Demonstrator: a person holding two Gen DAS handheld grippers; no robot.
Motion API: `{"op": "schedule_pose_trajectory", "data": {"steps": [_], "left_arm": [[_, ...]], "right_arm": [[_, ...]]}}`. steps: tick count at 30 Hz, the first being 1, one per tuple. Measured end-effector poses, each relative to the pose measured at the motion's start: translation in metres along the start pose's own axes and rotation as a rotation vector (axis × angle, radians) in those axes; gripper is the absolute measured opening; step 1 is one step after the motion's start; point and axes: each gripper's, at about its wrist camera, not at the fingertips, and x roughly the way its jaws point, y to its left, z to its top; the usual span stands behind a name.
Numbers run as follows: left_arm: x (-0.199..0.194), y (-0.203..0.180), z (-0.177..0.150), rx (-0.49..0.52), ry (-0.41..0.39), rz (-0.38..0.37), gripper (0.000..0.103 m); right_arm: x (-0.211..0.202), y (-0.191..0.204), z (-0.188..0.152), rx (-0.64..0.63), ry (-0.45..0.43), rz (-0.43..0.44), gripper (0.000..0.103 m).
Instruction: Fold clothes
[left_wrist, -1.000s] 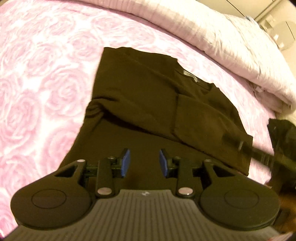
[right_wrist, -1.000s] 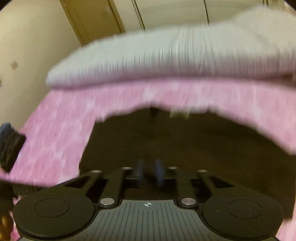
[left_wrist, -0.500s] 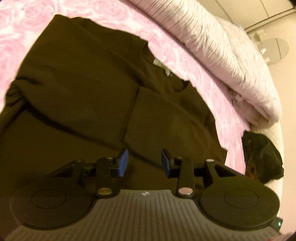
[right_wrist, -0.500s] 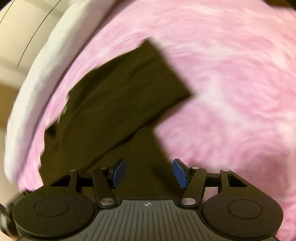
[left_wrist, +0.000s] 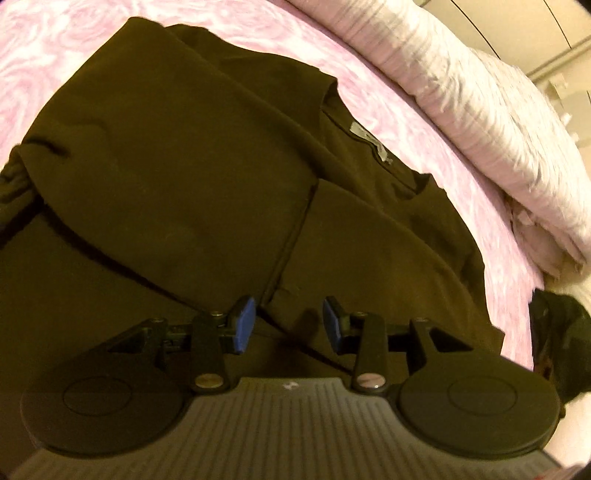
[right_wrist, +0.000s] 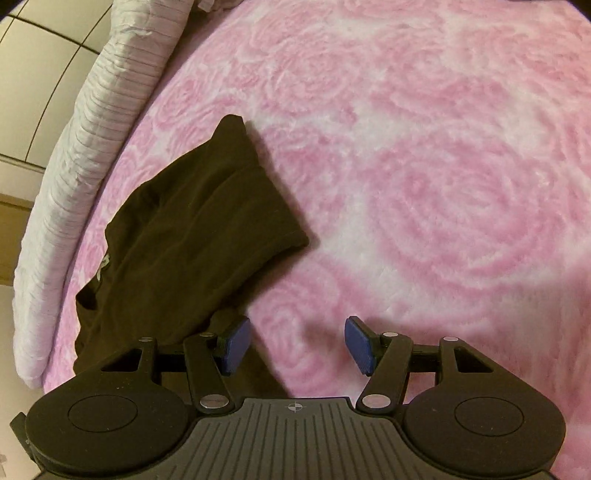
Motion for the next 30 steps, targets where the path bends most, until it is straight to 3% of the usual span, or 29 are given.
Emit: {"op": "schedule_pose_trajectory", "data": {"steps": [2,3,4,5,8,13,15,18,21,24,30], "left_arm": [[0.003,-0.005,0.001,0.009,-0.011,-0.020,0.035],[0.004,-0.009,0.001,0.035,-0.014,-0.021,0.028],[0.004,-0.015,0.002,0.072,-0.012,-0.020,0.008],[0.003,-0.020,0.002,0.108,-0.013,-0.020,0.003],[-0.013,-0.036,0.000,0.210,-0.060,-0.034,0.002],[-0.080,-0.045,0.019,0.420,-0.328,-0.079,0.002],[-0.102,-0.029,0.035,0.446,-0.420,-0.032,0.002],[-0.111,0.013,0.058,0.398,-0.430,0.064,0.002],[-0.093,0.045,0.058,0.401,-0.352,0.142,0.002],[-0.072,0.054,0.042,0.426,-0.292,0.179,0.002],[-0.094,0.063,0.034,0.389,-0.397,0.179,0.002]], "right_arm": [[0.000,0.000,0.001,-0.008,0.003,-0.002,0.060],[0.001,0.000,0.001,-0.011,0.004,-0.005,0.060],[0.001,0.000,0.001,-0.014,0.004,-0.007,0.060],[0.001,0.000,0.000,-0.016,0.003,-0.007,0.060],[0.000,-0.001,-0.001,-0.017,-0.001,-0.010,0.060],[-0.001,0.007,-0.001,-0.017,-0.016,-0.010,0.060],[-0.001,0.014,0.000,-0.031,-0.020,-0.004,0.060],[0.003,0.029,0.003,-0.068,-0.017,0.013,0.060],[0.015,0.042,0.002,-0.099,0.003,0.019,0.060],[0.029,0.054,-0.001,-0.129,0.024,0.009,0.060],[0.038,0.075,-0.007,-0.225,0.041,-0.023,0.060]]}}
